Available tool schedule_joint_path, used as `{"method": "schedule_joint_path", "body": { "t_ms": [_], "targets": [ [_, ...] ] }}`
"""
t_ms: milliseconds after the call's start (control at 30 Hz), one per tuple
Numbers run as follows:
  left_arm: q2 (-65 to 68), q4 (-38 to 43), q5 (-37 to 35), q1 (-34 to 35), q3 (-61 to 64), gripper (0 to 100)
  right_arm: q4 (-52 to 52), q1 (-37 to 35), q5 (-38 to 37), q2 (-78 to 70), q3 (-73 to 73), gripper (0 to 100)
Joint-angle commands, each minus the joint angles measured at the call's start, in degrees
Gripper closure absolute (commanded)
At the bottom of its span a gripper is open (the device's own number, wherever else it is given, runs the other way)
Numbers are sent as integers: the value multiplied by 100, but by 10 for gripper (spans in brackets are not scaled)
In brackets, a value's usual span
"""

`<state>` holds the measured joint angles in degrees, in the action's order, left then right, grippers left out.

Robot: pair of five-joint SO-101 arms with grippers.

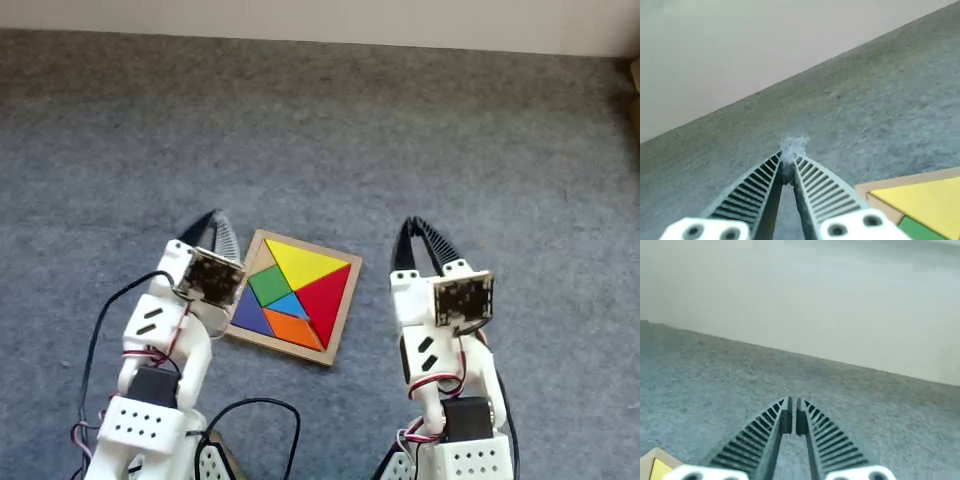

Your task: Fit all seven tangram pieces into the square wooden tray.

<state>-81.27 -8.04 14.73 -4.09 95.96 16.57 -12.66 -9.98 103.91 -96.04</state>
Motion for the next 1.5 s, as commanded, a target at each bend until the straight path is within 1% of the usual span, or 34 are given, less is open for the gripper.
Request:
{"method": "schedule_joint_path", "body": {
  "t_ms": [0,67,200,300,367,467,600,700,800,1467],
  "targets": [
    [-84,-730,-44,646,171,980,-180,-57,-62,75,-848,964],
    [-84,-1248,-44,813,171,980,224,-31,-62,-13,-848,964],
    [-84,-2242,-44,910,171,983,1833,-31,-62,-84,-848,964],
    [-84,-2998,-18,919,171,983,2765,-48,-62,-84,-848,964],
    [-84,-3385,-18,927,171,983,3222,-40,-62,-75,-848,964],
    [-92,-3780,-18,1182,163,983,3864,-40,-62,-75,-848,964],
    [-92,-3771,-35,1648,154,982,4462,-40,-62,-75,-848,964],
    [-92,-3771,-35,1763,163,982,4927,-31,-62,-84,-848,964],
    [-92,-3780,-35,1727,163,982,5455,101,-88,-57,-848,964],
    [-92,-3780,-18,1727,163,982,5508,171,-88,110,-848,964]
  ]
}}
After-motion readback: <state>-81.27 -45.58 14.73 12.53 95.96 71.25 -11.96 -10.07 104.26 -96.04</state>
